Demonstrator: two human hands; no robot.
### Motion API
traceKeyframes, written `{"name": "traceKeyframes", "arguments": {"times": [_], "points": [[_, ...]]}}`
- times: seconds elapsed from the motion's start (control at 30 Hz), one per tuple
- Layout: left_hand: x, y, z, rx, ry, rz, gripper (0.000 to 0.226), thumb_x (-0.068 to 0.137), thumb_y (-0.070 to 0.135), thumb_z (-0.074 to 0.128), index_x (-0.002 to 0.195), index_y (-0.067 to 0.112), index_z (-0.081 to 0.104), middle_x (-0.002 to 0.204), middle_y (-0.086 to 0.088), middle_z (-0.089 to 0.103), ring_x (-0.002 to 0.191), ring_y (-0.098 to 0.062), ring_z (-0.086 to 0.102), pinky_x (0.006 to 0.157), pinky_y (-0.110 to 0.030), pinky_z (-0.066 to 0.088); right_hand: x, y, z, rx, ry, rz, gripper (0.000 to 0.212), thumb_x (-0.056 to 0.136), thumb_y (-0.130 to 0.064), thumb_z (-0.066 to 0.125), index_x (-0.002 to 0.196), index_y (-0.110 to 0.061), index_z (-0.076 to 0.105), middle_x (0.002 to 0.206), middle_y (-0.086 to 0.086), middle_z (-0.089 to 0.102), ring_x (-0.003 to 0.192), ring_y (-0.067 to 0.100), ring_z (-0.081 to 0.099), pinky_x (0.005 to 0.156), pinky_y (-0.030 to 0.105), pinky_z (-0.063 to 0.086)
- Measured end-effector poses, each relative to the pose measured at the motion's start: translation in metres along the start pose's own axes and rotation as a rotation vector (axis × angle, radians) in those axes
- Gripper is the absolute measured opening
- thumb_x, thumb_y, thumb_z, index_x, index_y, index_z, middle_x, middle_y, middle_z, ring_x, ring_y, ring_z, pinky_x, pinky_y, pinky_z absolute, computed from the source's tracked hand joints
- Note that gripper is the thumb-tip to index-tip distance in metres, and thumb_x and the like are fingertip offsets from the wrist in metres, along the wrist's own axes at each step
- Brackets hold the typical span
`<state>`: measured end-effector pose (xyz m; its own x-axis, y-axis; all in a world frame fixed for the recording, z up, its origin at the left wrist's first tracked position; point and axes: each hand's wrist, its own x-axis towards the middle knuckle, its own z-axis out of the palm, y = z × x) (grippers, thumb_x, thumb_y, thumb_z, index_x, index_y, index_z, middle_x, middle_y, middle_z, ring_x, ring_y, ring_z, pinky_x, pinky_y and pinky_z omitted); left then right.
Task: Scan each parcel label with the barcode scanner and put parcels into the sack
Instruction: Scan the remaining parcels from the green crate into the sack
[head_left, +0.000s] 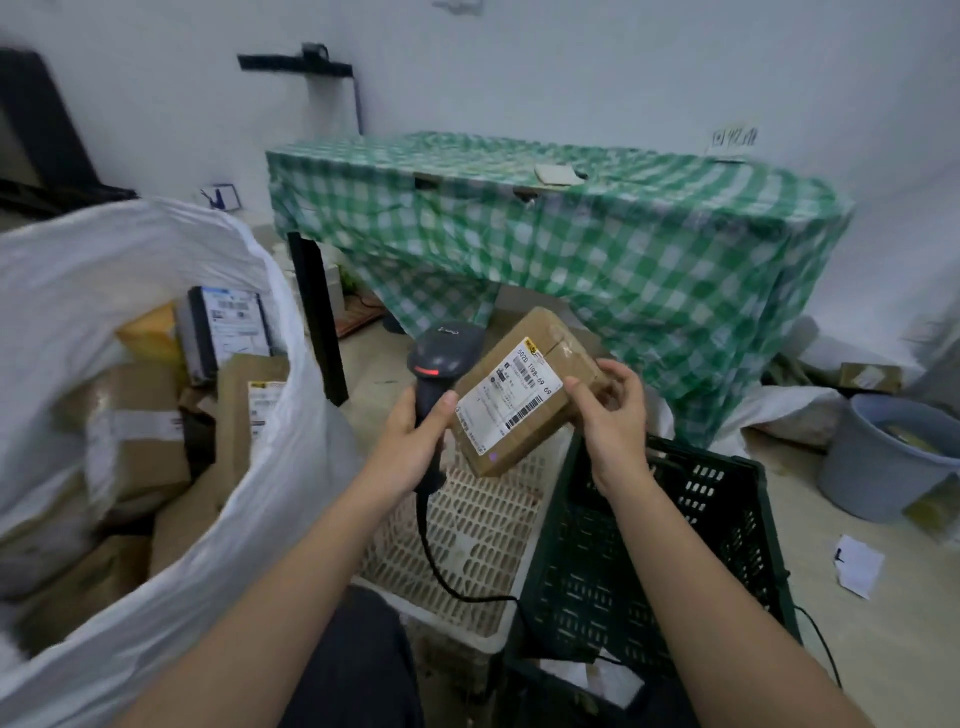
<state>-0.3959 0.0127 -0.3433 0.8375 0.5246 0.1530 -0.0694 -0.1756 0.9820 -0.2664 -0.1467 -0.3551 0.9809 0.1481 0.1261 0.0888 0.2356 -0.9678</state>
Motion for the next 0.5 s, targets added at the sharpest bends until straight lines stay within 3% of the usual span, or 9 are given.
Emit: {"name": "traceKeyframes", "arguments": {"times": [0.1,0.2,0.27,0.37,0.43,0.5], "points": [[-0.022,0.037,-0.030,-0.031,0.080,0.080,0.017,0.099,0.026,0.050,0.114,0.021,0.055,0.091,0.011,0.061,0.081,-0.004,0.057,0.079,-0.027,0.046,-0.019,-0.037,0.030,0.053,-0.045,-0.072,0.035,0.082,-0.017,0.076,0.104,-0.034,0.055,0.119,0.005,0.057,0.105,0.020,0.061,0.090,0.043,0.056],[-0.045,0.068,-0.064,-0.064,0.127,0.125,0.012,0.099,0.023,0.049,0.109,0.021,0.055,0.084,0.000,0.056,0.075,-0.015,0.054,0.074,-0.032,0.044,-0.039,-0.068,0.061,0.083,-0.080,-0.129,0.035,0.080,-0.023,0.078,0.100,-0.040,0.055,0.116,0.002,0.058,0.107,0.022,0.060,0.094,0.049,0.053],[-0.058,0.084,-0.089,-0.087,0.175,0.142,0.013,0.099,0.022,0.048,0.110,0.018,0.053,0.082,-0.006,0.054,0.073,-0.017,0.052,0.070,-0.031,0.042,-0.052,-0.088,0.083,0.111,-0.107,-0.173,0.035,0.081,-0.022,0.077,0.099,-0.041,0.054,0.113,0.001,0.059,0.106,0.021,0.060,0.093,0.043,0.054],[-0.075,0.101,-0.126,-0.109,0.263,0.188,0.011,0.100,0.023,0.048,0.109,0.023,0.054,0.089,0.000,0.058,0.079,-0.012,0.056,0.072,-0.022,0.048,-0.070,-0.111,0.118,0.137,-0.165,-0.232,0.034,0.084,-0.020,0.075,0.099,-0.040,0.052,0.114,0.002,0.057,0.104,0.020,0.059,0.088,0.038,0.055],[-0.082,0.105,-0.150,-0.095,0.329,0.196,0.006,0.099,0.028,0.049,0.103,0.031,0.053,0.099,0.003,0.061,0.091,-0.012,0.060,0.084,-0.031,0.049,-0.079,-0.119,0.143,0.144,-0.201,-0.250,0.033,0.085,-0.018,0.073,0.100,-0.037,0.051,0.116,0.003,0.055,0.099,0.015,0.059,0.084,0.034,0.056],[-0.087,0.105,-0.174,-0.081,0.381,0.189,0.013,0.098,0.033,0.049,0.109,0.028,0.054,0.108,0.001,0.063,0.101,-0.015,0.060,0.090,-0.036,0.047,-0.087,-0.125,0.169,0.131,-0.250,-0.260,0.032,0.087,-0.018,0.071,0.106,-0.031,0.050,0.111,-0.003,0.054,0.094,0.009,0.058,0.081,0.030,0.055]]}}
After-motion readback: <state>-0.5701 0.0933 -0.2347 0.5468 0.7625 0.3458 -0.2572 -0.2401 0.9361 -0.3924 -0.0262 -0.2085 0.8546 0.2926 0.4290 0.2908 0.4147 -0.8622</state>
